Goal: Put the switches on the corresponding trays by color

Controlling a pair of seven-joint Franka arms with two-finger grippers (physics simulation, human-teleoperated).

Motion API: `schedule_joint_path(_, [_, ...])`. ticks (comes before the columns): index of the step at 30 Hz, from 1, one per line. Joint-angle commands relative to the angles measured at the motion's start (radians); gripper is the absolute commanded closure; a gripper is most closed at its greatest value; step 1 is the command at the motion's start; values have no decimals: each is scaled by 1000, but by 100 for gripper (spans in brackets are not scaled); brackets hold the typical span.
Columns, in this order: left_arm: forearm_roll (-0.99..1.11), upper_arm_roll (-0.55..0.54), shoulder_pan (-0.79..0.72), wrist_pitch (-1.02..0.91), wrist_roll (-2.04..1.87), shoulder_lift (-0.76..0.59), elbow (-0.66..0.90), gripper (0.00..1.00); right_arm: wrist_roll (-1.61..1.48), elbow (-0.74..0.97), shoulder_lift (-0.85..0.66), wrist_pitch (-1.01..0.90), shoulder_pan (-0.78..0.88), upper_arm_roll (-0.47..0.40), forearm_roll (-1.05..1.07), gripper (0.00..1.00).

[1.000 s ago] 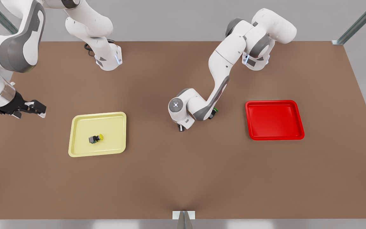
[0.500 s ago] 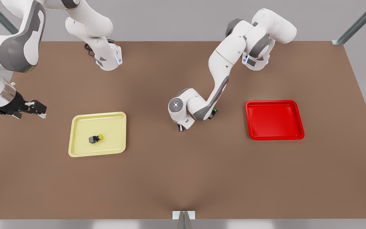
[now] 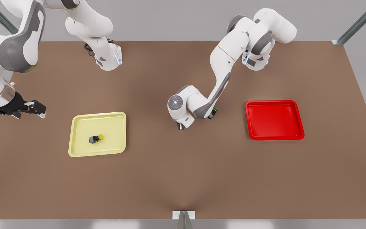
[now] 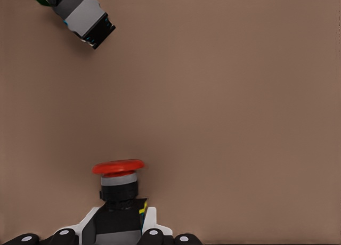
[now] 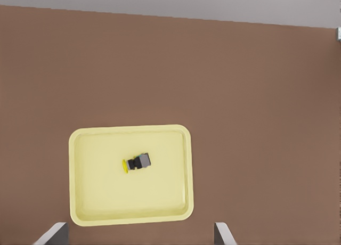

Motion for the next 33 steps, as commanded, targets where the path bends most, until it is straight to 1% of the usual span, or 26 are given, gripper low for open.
schedule_joint_path(1, [5, 1, 1, -6, 2, -3, 0, 46, 0, 0, -1, 0, 0, 0, 0, 0])
schedule_joint_path(5, [5, 37, 3, -85, 122, -77, -12, 46, 0, 0, 1, 0, 0, 0, 0, 0])
schedule_joint_path(8, [5, 59, 4, -24, 214, -204, -201, 47, 0, 0, -1, -2, 1, 0, 2, 0])
schedule_joint_path(12, [5, 79, 4, -9, 278, -274, -318, 47, 0, 0, -4, -2, 4, 1, 2, 0])
schedule_joint_path(15, [5, 105, 4, 36, 346, -354, -442, 47, 0, 0, -13, -11, 3, 3, 0, 0])
schedule_joint_path(16, [5, 119, 4, 79, 381, -394, -512, 47, -9, 0, -13, -14, -3, 0, 0, 0])
schedule_joint_path(20, [5, 179, 4, 85, 481, -478, -635, 47, -9, 0, -12, -11, 1, 1, 0, 0])
schedule_joint_path(24, [5, 248, 3, 143, 582, -584, -805, 47, -2, 0, -12, -9, 6, 3, 0, 0])
schedule_joint_path(29, [5, 355, 3, 189, 714, -664, -942, 47, 0, 0, -10, -5, 7, 5, 2, 0])
schedule_joint_path(31, [5, 396, 1, 252, 769, -722, -1054, 47, 0, 0, -8, -3, 7, 5, 2, 0])
schedule_joint_path(33, [5, 433, -1, 254, 809, -755, -1104, 47, 0, 0, -8, -3, 7, 6, 2, 0])
